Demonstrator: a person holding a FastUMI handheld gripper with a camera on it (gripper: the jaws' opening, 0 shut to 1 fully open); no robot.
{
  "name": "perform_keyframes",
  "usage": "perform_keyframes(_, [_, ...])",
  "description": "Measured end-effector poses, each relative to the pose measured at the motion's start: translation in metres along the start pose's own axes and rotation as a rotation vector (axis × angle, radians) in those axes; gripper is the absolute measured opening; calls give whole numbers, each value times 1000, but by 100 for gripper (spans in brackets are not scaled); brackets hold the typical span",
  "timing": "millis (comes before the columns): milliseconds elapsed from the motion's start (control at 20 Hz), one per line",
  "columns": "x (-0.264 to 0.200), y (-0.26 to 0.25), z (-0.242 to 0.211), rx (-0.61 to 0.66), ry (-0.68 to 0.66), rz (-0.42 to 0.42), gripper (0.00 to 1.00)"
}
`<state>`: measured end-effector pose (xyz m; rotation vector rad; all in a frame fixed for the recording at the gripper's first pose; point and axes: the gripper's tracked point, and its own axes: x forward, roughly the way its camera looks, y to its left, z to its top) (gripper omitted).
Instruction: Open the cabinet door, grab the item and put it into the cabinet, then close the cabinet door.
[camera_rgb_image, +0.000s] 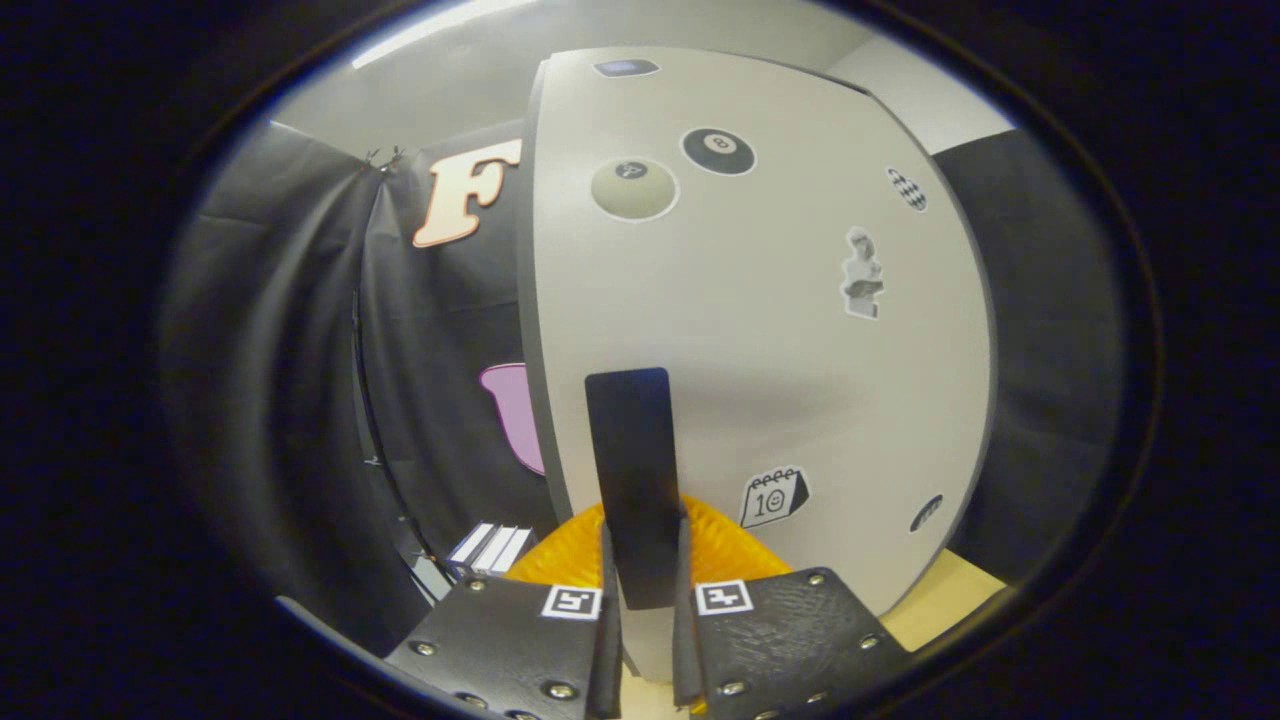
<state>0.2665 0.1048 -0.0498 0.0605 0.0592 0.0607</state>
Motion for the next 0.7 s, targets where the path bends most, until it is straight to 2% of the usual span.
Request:
perform_keyframes(500, [-71,-37,6,29,-8,-75,19])
perform_keyframes(700, [-93,-64,10,18,-18,-139,19])
